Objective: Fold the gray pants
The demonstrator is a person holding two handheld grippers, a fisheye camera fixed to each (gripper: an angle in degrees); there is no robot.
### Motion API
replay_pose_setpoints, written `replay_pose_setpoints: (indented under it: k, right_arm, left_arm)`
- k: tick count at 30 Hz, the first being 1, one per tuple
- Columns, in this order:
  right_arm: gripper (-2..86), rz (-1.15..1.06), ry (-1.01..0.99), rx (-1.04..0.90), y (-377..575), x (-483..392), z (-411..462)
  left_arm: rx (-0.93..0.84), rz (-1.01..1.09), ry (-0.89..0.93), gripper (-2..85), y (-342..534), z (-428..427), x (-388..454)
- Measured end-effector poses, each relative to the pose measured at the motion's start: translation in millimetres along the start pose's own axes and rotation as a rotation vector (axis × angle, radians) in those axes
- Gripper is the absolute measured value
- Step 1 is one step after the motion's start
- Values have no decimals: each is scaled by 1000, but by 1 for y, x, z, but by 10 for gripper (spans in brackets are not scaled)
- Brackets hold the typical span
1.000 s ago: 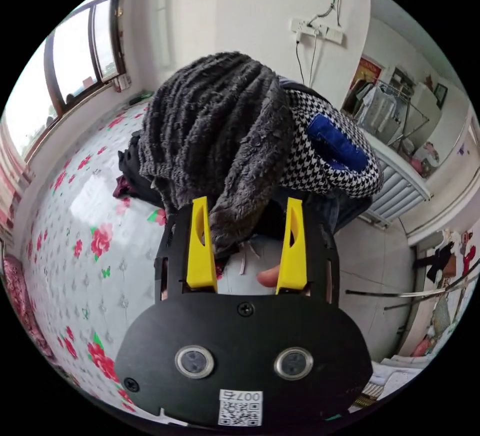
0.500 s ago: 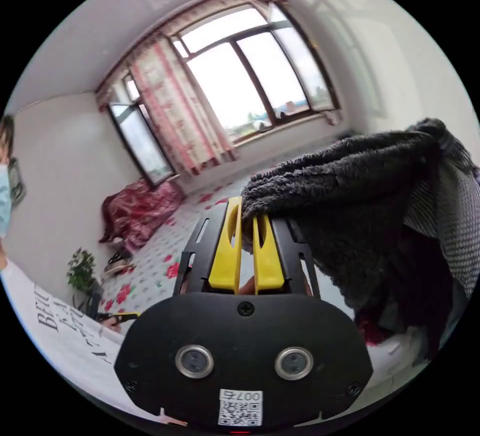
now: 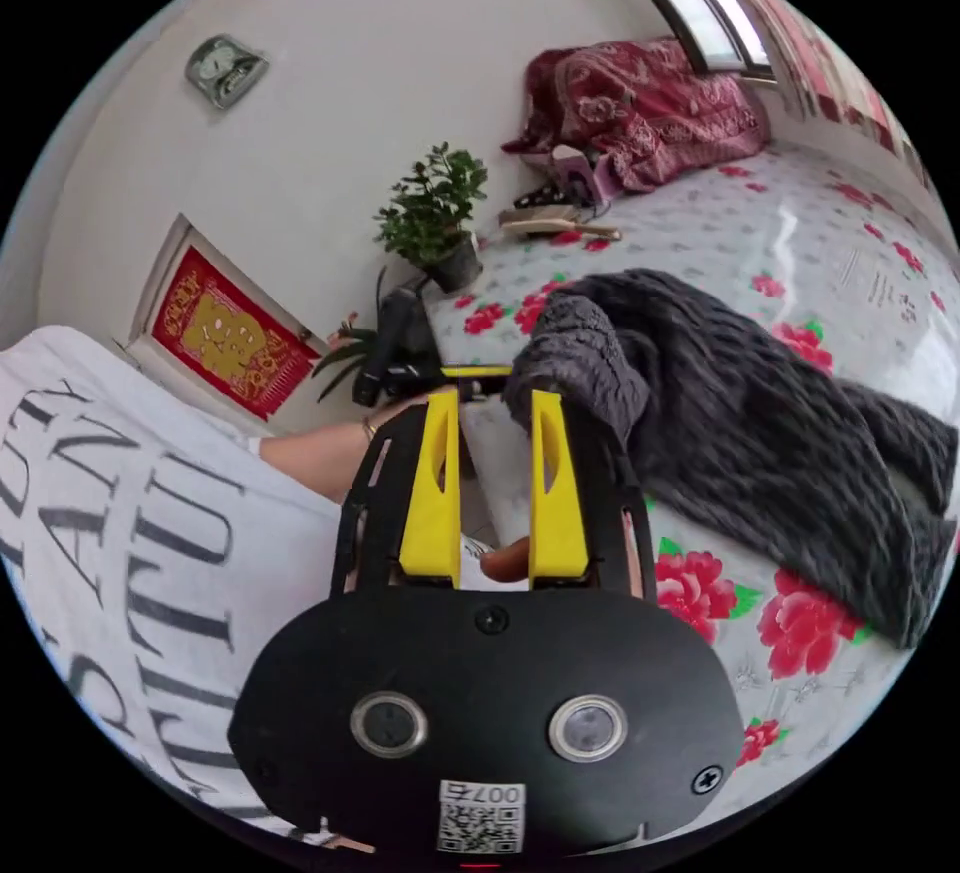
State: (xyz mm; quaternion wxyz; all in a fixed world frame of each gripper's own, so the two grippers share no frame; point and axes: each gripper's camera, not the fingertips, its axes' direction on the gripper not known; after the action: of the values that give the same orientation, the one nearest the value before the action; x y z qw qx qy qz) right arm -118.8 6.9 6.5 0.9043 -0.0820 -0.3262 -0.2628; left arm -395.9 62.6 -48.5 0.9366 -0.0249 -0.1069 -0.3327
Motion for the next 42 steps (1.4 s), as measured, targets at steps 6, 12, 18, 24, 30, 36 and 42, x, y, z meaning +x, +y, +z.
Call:
replay_pose_setpoints:
  k: [6, 12, 18, 24, 30, 36, 42]
  right_arm:
    - [85, 434, 266, 63, 49, 86, -20]
    - [90, 657, 573, 140, 63, 151, -81]
    - [98, 768, 716, 189, 37, 237, -132]
    - [101, 931, 757, 133, 25, 353, -154]
    - [94, 1107, 749, 57, 35, 454, -144]
    - [27, 938, 796, -34, 12, 443, -133]
    - [7, 864, 573, 464, 51, 334, -270]
  left_arm:
    - [-3, -142, -93, -3, -13, -43, -125]
    - [-43, -92, 50, 63, -72, -36, -131]
    - [-165, -29, 75, 110, -131, 38, -65]
    - [-362, 20, -181, 66, -172, 109, -15]
    - [-307, 102, -196, 1, -203, 70, -5]
    - [-101, 62, -71, -7, -223, -41, -41]
    - [501, -24, 259, -10, -178, -207, -110]
